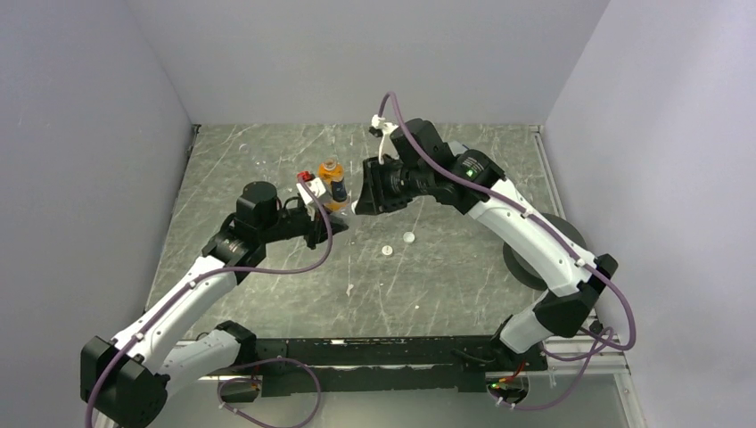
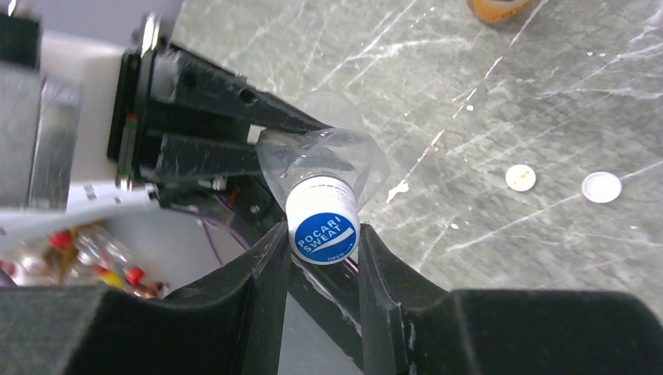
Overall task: Screw on the bottle caps
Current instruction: Screw the bottle cap onto the plastic bottle.
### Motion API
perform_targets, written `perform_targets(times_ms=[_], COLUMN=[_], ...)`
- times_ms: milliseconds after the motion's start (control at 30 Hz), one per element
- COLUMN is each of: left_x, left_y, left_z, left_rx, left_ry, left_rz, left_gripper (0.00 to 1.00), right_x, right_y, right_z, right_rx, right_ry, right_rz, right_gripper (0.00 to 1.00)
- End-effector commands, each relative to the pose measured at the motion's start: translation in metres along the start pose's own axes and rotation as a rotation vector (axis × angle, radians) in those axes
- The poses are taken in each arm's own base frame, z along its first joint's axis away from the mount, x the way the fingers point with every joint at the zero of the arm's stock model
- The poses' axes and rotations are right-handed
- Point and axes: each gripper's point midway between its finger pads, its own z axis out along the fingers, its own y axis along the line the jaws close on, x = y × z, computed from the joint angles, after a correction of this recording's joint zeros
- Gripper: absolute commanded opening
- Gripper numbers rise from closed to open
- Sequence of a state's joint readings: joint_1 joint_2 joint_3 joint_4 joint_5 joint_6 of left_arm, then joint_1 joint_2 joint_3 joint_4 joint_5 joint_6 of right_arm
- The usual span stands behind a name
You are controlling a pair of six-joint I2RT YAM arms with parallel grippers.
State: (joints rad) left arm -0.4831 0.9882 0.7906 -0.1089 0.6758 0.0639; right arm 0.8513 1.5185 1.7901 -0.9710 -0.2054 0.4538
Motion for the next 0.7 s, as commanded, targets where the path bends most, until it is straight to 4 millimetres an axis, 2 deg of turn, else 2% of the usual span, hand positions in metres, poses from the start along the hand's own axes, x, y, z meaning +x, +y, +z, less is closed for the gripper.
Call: perform_targets(times_ms=[0,100,200,300,400,467,567,667], left_x=[-0.047,-0.049,-0.045,-0.037,-0.026,-0.016,-0.008,-0.006], left_y=[0.029,0.029,0.03,0.031,0.028,0.024,0.014,-0.001], left_z=[-0.006,-0.005,-0.004,-0.004,-0.004,-0.003,0.002,0.004], left_rx=[-0.224,-0.271,-0.301,-0.31,-0.294,-0.271,-0.203,-0.087], left_ry=[-0.163,-0.17,-0.149,-0.114,-0.073,-0.041,-0.011,0.0], left_rz=[0.147,0.194,0.215,0.207,0.176,0.15,0.115,0.076], left_gripper=[0.0,0.0,0.0,0.0,0.0,0.0,0.0,0.0], right_x=[-0.02,-0.026,-0.035,-0.04,-0.046,-0.048,-0.05,-0.048], right_y=[0.006,0.001,0.001,0.001,-0.003,-0.009,-0.016,-0.024], right_z=[0.018,0.027,0.026,0.019,0.001,-0.011,-0.041,-0.066], right_rx=[-0.048,-0.054,-0.069,-0.066,-0.039,-0.01,0.036,0.086], right_ry=[-0.048,-0.074,-0.11,-0.138,-0.19,-0.223,-0.29,-0.342], right_rz=[0.218,0.281,0.31,0.303,0.27,0.243,0.172,0.103], right_gripper=[0.16,0.16,0.16,0.24,0.45,0.65,0.97,1.0])
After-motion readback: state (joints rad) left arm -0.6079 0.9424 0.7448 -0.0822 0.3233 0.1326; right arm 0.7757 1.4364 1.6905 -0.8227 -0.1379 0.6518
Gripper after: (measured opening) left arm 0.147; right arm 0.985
